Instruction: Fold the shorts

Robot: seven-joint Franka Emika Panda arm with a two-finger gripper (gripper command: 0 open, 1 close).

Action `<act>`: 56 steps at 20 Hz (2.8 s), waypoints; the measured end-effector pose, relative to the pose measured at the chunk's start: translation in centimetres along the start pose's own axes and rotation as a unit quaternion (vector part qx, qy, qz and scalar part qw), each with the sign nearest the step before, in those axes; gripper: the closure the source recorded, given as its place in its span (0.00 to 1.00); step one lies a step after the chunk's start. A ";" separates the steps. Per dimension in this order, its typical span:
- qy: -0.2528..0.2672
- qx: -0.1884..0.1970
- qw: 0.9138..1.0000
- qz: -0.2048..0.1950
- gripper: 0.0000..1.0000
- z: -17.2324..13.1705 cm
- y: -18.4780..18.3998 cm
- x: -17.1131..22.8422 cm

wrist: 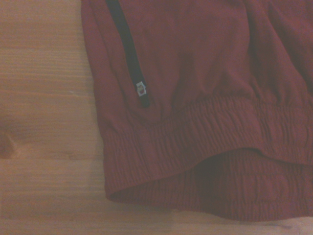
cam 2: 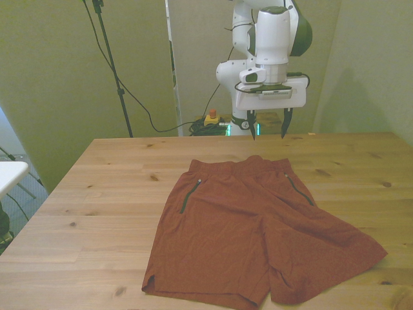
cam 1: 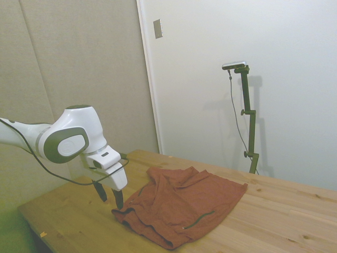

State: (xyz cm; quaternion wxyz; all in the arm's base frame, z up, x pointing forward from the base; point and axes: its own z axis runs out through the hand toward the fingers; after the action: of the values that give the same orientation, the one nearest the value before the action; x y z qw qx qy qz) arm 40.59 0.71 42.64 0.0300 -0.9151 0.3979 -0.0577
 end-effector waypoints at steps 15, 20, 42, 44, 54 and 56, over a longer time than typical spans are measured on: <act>0.210 -0.230 0.943 -0.121 0.00 3.1 -8.9 -6.2; 0.244 -0.286 0.913 -0.160 0.00 6.7 -12.1 -7.4; 0.239 -0.343 0.888 -0.194 0.00 11.7 -14.3 -8.6; 0.239 -0.343 0.888 -0.194 1.00 11.8 -14.3 -8.6; 0.235 -0.343 0.889 -0.192 1.00 12.2 -14.2 -8.2; 0.234 -0.343 0.890 -0.191 1.00 12.3 -14.1 -8.0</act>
State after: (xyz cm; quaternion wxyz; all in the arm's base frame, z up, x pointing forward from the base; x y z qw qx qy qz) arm 47.01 16.27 31.20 -0.3911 -0.8867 0.2064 -0.1347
